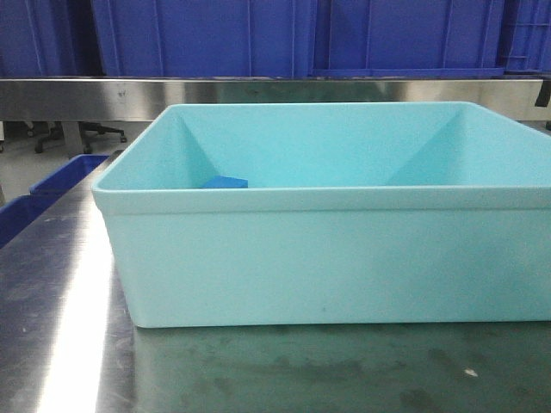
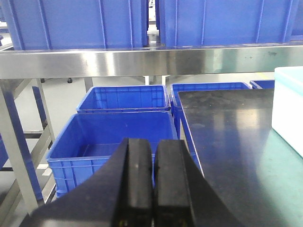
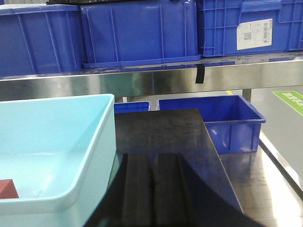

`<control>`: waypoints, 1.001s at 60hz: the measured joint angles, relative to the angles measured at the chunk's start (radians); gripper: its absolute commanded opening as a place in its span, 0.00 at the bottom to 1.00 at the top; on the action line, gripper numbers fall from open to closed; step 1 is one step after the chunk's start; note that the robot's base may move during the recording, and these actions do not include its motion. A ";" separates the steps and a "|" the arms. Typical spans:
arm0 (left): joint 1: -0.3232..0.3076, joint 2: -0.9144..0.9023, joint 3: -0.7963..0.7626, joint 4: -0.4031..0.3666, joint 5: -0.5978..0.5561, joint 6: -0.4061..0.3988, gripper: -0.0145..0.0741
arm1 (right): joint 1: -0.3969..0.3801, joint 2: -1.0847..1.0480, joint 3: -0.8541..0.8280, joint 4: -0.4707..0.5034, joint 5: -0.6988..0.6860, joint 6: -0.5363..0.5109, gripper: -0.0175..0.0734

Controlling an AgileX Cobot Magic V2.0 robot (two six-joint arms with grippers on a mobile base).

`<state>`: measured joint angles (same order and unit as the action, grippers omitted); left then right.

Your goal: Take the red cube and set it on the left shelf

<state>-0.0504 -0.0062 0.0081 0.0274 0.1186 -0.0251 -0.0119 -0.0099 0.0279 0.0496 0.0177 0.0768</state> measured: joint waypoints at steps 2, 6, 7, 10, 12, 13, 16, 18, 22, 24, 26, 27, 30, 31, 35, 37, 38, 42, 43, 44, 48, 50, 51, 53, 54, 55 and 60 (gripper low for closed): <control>0.000 0.000 0.000 0.000 0.000 0.000 0.28 | 0.000 0.000 0.000 0.000 0.000 0.000 0.25; 0.000 0.000 0.000 0.000 0.000 0.000 0.28 | 0.000 0.000 0.000 0.000 0.000 0.000 0.25; 0.000 0.000 0.000 0.000 0.000 0.000 0.28 | 0.000 0.000 0.000 0.000 0.000 0.000 0.25; 0.000 0.000 0.000 0.000 0.000 0.000 0.28 | 0.000 0.000 0.000 0.000 0.000 0.000 0.25; 0.000 0.000 0.000 0.000 0.000 0.000 0.28 | 0.000 0.000 0.000 0.000 0.000 0.000 0.25; 0.000 0.000 0.000 0.000 0.000 0.000 0.28 | 0.000 0.000 0.000 0.000 0.000 0.000 0.25; 0.000 0.000 0.000 0.000 0.000 0.000 0.28 | 0.000 0.000 0.000 0.000 0.000 0.000 0.25; 0.000 0.000 0.000 0.000 0.000 0.000 0.28 | 0.000 0.000 0.000 0.000 0.000 0.000 0.25; 0.000 0.000 0.000 0.000 0.000 0.000 0.28 | 0.000 0.000 0.000 0.000 0.000 0.000 0.25; 0.000 0.000 0.000 0.000 0.000 0.000 0.28 | 0.000 0.000 0.000 0.000 0.000 0.000 0.25; 0.000 0.000 0.000 0.000 0.000 0.000 0.28 | 0.000 0.000 0.000 0.000 0.000 0.000 0.25; 0.000 0.000 0.000 0.000 0.000 0.000 0.28 | 0.000 0.000 0.000 0.000 0.000 0.000 0.25; 0.000 0.000 0.000 0.000 0.000 0.000 0.28 | 0.000 0.000 0.000 0.000 0.000 0.000 0.25; 0.000 0.000 0.000 0.000 0.000 0.000 0.28 | 0.000 0.000 0.000 0.000 0.000 0.000 0.25; 0.000 0.000 0.000 0.000 0.000 0.000 0.28 | 0.000 0.000 0.000 0.000 0.000 0.000 0.25; 0.000 0.000 0.000 0.000 0.000 0.000 0.28 | 0.000 0.000 0.000 0.000 0.000 0.000 0.25; 0.000 0.000 0.000 0.000 0.000 0.000 0.28 | 0.000 0.000 0.000 0.000 0.000 0.000 0.25; 0.000 0.000 0.000 0.000 0.000 0.000 0.28 | 0.000 0.000 0.000 0.000 0.000 0.000 0.25; 0.000 0.000 0.000 0.000 0.000 0.000 0.28 | 0.000 0.000 0.000 0.000 0.000 0.000 0.25; 0.000 0.000 0.000 0.000 0.000 0.000 0.28 | 0.000 0.000 0.000 0.000 0.000 0.000 0.25; 0.000 0.000 0.000 0.000 0.000 0.000 0.28 | 0.000 0.000 0.000 0.000 0.000 0.000 0.25; 0.000 0.000 0.000 0.000 0.000 0.000 0.28 | 0.000 0.000 0.000 0.000 0.000 0.000 0.25; 0.000 0.000 0.000 0.000 0.000 0.000 0.28 | 0.000 0.000 0.000 0.000 0.000 0.000 0.25; 0.000 0.000 0.000 0.000 0.000 0.000 0.28 | 0.000 0.000 0.000 0.000 0.000 0.000 0.25; 0.000 0.000 0.000 0.000 0.000 0.000 0.28 | 0.000 0.000 0.000 0.000 0.000 0.000 0.25; 0.000 0.000 0.000 0.000 0.000 0.000 0.28 | 0.000 0.000 0.000 0.000 0.000 0.000 0.25; 0.000 0.000 0.000 0.000 0.000 0.000 0.28 | 0.000 0.000 0.000 0.000 0.000 0.000 0.25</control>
<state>-0.0504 -0.0062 0.0081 0.0274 0.1186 -0.0251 -0.0119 -0.0099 0.0279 0.0496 0.0177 0.0768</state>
